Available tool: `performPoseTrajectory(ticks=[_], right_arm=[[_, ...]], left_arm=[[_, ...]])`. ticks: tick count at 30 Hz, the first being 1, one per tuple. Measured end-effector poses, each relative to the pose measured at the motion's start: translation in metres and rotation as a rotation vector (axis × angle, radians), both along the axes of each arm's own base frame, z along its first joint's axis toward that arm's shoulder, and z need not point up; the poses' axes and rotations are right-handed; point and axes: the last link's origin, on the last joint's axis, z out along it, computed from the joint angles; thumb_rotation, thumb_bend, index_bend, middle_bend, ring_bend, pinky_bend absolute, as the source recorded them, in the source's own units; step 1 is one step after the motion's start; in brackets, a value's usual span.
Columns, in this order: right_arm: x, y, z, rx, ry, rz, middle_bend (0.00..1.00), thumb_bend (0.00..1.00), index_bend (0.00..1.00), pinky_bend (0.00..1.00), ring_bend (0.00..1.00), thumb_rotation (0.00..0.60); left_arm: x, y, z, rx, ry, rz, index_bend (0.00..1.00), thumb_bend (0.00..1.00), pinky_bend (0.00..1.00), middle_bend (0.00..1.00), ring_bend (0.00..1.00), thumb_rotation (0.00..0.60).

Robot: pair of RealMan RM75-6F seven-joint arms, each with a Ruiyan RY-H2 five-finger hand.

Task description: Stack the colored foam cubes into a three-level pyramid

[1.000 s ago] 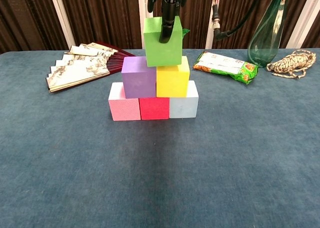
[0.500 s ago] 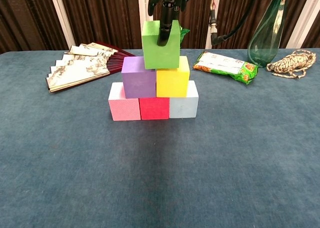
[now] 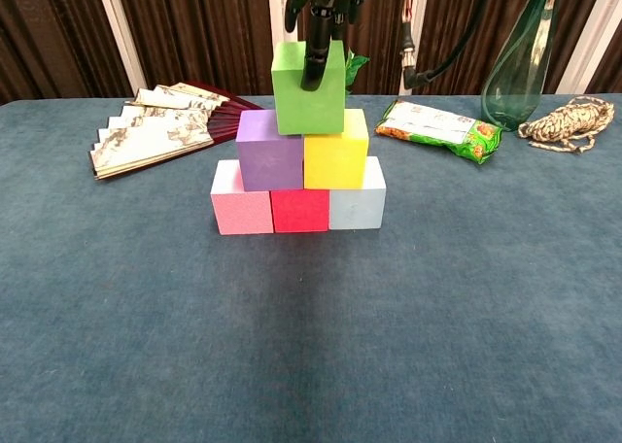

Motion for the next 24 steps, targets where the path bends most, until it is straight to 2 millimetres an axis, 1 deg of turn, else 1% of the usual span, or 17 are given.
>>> performPoseTrajectory(ticks=[24], right_arm=[[-0.0032, -0.0003, -0.0065, -0.003, 0.028, 0.016, 0.47, 0.3, 0.0, 0.04, 0.27, 0.6]], left_arm=[[-0.0007, 0.0003, -0.0015, -0.009, 0.003, 0.003, 0.0, 0.17, 0.0, 0.04, 0.0, 0.6]])
